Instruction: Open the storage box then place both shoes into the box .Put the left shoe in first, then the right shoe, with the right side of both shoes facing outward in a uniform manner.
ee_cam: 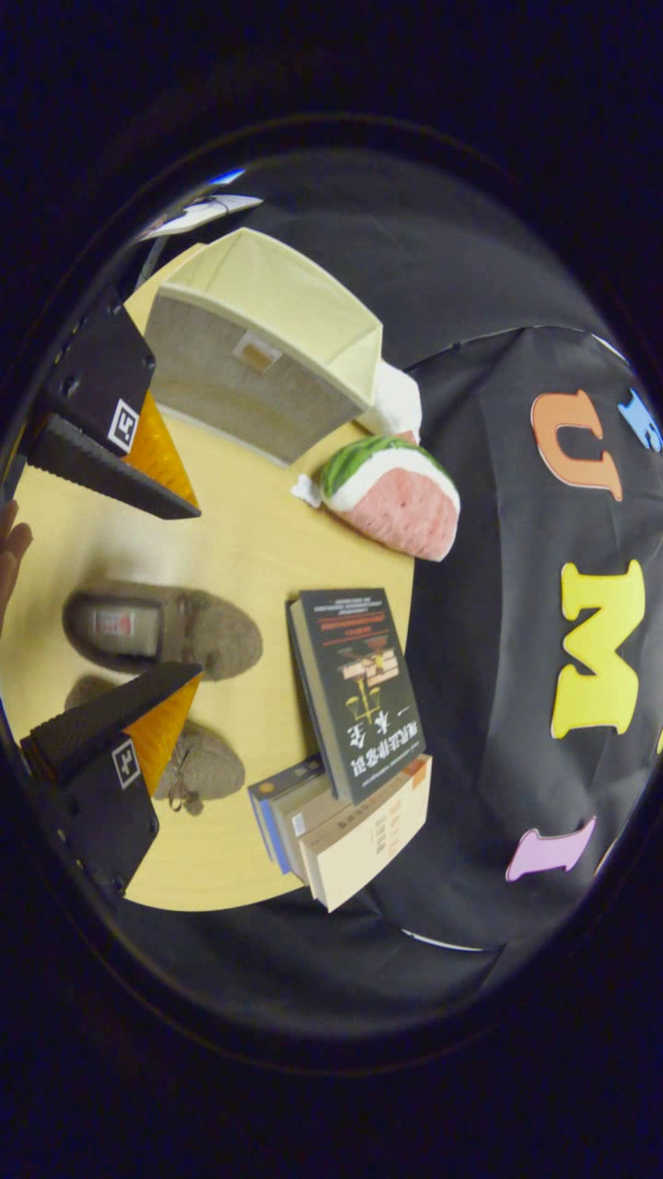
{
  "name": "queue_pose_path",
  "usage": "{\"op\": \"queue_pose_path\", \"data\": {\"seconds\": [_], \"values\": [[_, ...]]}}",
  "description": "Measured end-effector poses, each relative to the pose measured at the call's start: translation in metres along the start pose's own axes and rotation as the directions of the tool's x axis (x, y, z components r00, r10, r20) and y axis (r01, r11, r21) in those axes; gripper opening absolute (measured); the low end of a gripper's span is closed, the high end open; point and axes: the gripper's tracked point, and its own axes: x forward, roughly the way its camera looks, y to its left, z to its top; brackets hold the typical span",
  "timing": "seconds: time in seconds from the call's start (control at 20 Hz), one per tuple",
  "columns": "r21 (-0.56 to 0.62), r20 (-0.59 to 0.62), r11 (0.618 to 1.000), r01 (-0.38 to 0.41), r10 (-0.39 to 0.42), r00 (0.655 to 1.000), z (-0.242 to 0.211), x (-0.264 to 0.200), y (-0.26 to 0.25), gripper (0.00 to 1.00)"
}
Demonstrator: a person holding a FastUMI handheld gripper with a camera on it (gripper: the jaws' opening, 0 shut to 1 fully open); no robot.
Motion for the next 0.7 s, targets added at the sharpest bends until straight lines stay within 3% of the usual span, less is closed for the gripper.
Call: {"op": "queue_pose_path", "data": {"seconds": [0.25,0.45,0.55,0.7], "values": [[-0.027,-0.089,0.997,0.067,-0.069,0.994,-0.035,0.024,-0.037,0.95],[-0.13,-0.126,0.979,0.158,-0.174,0.977,-0.054,0.053,-0.054,0.85],[-0.149,-0.207,0.975,0.164,-0.193,0.959,-0.074,0.066,-0.057,0.71],[-0.029,-0.24,0.988,0.154,-0.157,0.958,-0.079,0.077,-0.056,0.42]]}}
